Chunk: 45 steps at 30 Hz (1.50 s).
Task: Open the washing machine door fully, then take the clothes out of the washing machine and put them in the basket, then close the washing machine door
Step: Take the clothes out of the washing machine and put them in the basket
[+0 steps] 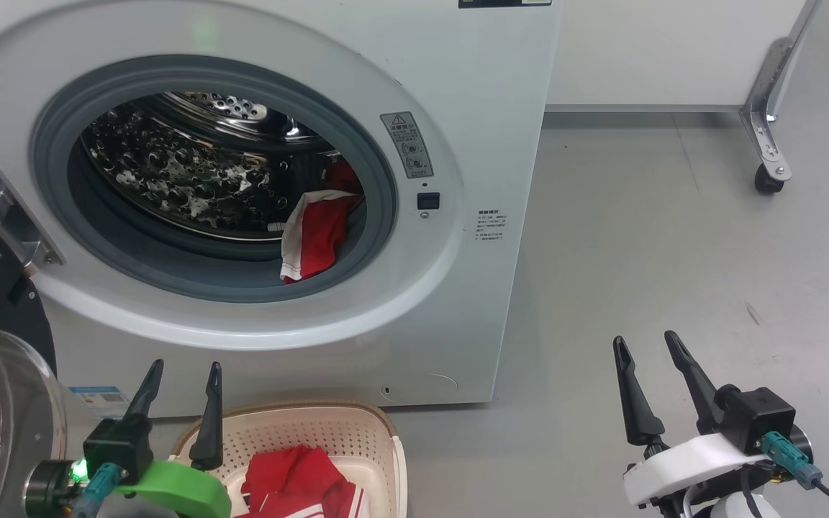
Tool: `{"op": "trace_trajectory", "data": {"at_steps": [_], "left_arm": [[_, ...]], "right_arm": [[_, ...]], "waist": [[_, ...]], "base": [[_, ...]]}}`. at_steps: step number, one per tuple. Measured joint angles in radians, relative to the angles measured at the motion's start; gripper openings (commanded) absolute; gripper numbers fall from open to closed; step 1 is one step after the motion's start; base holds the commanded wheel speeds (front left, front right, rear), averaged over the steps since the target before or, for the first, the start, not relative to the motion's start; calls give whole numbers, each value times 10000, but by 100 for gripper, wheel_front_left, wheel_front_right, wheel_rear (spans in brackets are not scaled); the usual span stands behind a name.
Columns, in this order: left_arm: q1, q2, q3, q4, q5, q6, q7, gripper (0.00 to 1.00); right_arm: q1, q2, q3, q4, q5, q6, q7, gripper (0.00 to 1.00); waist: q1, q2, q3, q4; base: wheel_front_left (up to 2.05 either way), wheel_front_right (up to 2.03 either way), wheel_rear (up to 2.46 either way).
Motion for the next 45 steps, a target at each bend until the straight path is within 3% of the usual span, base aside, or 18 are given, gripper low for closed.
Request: {"op": "trace_trajectory", "data": {"at_steps": [45], "left_arm": [[335, -6, -257, -575, 84, 219, 0, 100]], "right_arm": [[6, 21, 6, -81, 0, 0, 0, 100]], "waist": [[0, 0, 150, -96]], "base": [[0, 0, 0]]}}
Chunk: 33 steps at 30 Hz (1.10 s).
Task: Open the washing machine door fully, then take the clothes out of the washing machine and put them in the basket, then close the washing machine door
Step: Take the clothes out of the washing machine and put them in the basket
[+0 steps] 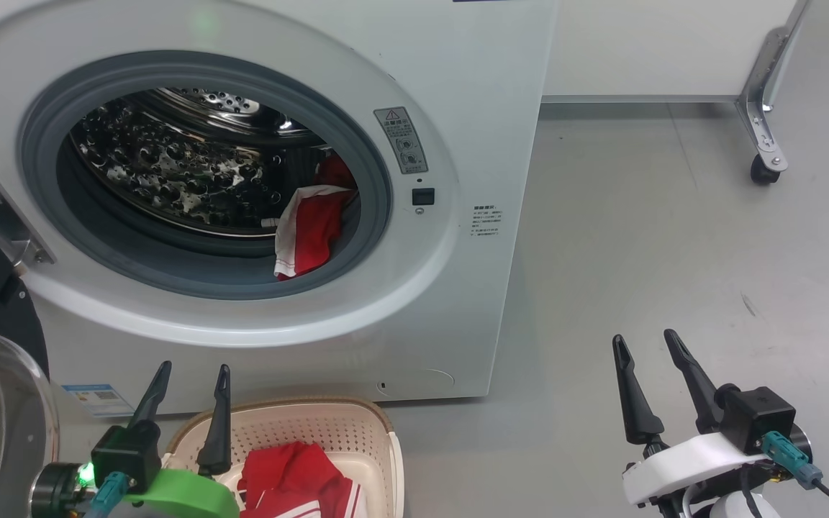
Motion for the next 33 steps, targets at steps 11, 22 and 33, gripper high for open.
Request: {"op": "trace_trajectory", "data": {"at_steps": [11, 22, 33], "left_arm": [[12, 0, -2, -128, 0, 13, 0, 100], [-32, 6, 13, -493, 0, 13, 8, 100], [-1315, 336, 418, -771, -339, -4, 740, 100]], "right_arm": [[-1, 12, 42, -90, 0, 4, 0, 100], [-3, 10, 240, -247, -84, 31, 0, 100], [-180, -4, 662, -477, -159, 174, 33, 100]], "waist": [[0, 0, 120, -47], [0, 0, 919, -255], [0, 0, 2147, -712]], "base": [[0, 0, 0], [0, 0, 0], [0, 0, 0]]}}
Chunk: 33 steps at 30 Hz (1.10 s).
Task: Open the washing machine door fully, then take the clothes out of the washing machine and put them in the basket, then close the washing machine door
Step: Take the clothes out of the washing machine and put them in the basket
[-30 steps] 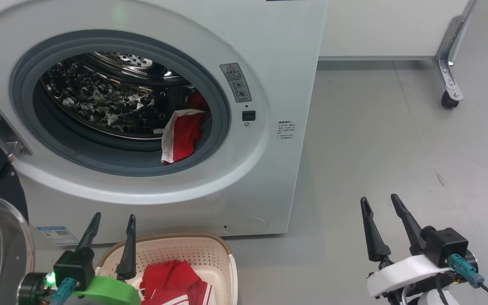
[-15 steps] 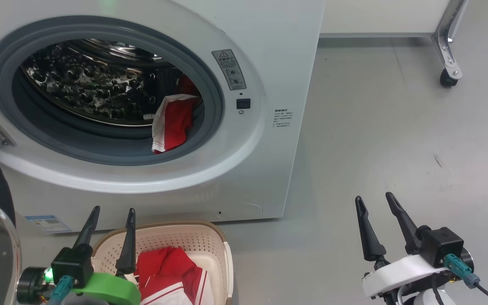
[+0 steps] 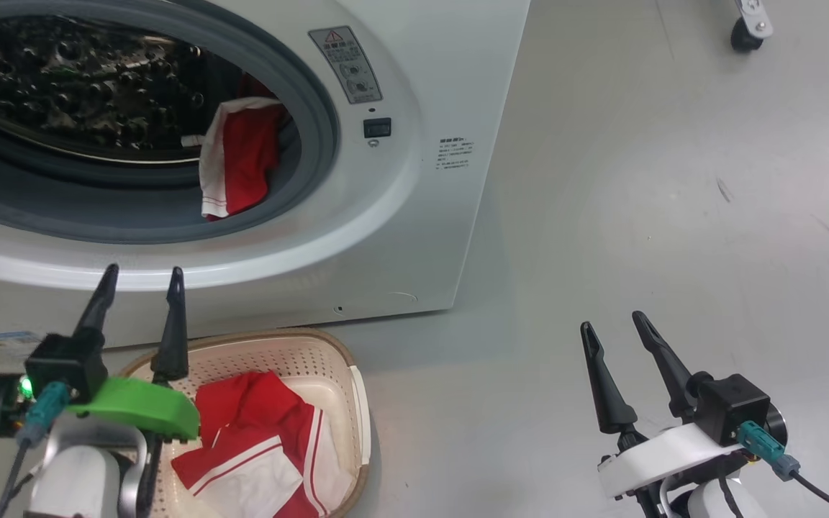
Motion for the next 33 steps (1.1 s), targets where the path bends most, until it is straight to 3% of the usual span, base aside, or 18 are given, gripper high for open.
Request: {"op": "trace_trajectory", "data": {"at_steps": [14, 24, 33], "left_arm": [[-2695, 1032, 238, 445, 138, -192, 1835, 100], [-4450, 1239, 635, 1774, -276, -161, 3317, 100], [-5621, 917, 1120, 2980, -838, 228, 4234, 100]], "right_arm": [[-903, 48, 525, -146, -73, 48, -4, 100], [-1340, 105, 696, -127, -69, 44, -15, 100], [-1535, 117, 828, 35, -17, 27, -17, 100]], "waist": [[0, 0, 1643, -1165], [0, 0, 2500, -1806], [0, 0, 2851, -2100]], "base": [[0, 0, 0], [0, 0, 0], [0, 0, 0]]}}
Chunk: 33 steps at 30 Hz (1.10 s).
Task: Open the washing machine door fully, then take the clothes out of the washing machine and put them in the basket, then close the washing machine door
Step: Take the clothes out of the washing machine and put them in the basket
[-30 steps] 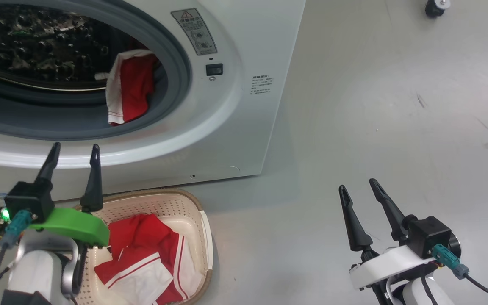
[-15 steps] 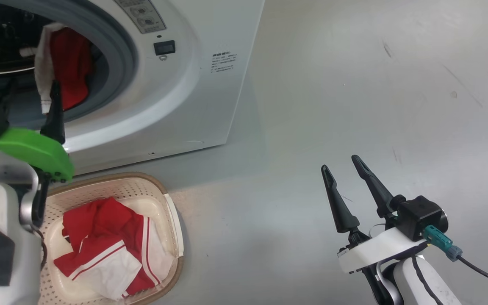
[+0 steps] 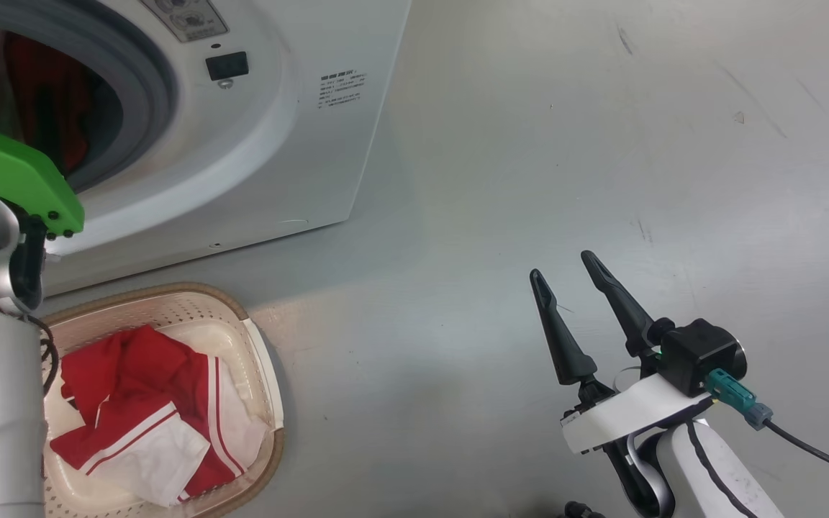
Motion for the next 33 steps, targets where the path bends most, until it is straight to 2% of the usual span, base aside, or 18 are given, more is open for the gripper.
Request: {"op": "trace_trajectory", "data": {"at_steps": [9, 21, 28, 29, 30, 31, 33], "left_arm": [[-753, 180, 63, 869, 102, 405, 430, 100], [-1415, 270, -510, 1749, 477, 385, 867, 100], [-1741, 234, -681, 2002, 477, 104, 826, 100], [-1741, 234, -681, 2002, 477, 104, 826, 77], [-1765, 226, -711, 2048, 477, 42, 763, 43], [-1789, 224, -748, 2096, 477, 17, 750, 0], [-1830, 224, -844, 2188, 493, -67, 667, 0]], "right_arm": [[-209, 13, 196, 52, 125, -44, -2, 100], [-446, 15, 412, -15, 309, -130, -13, 100], [-502, 17, 462, -17, 311, -207, -13, 100], [-502, 17, 462, -17, 311, -207, -13, 100], [-505, 15, 466, -17, 311, -209, -15, 100], [-511, 15, 474, -15, 311, -211, -13, 100], [-521, 17, 481, -15, 311, -222, -15, 100]], "waist": [[0, 0, 114, -148], [0, 0, 207, -258], [0, 0, 243, -277], [0, 0, 243, -277], [0, 0, 244, -278], [0, 0, 245, -277], [1, 0, 245, -276]], "base": [[0, 0, 0], [0, 0, 0], [0, 0, 0], [0, 0, 0], [0, 0, 0], [0, 0, 0], [0, 0, 0]]}}
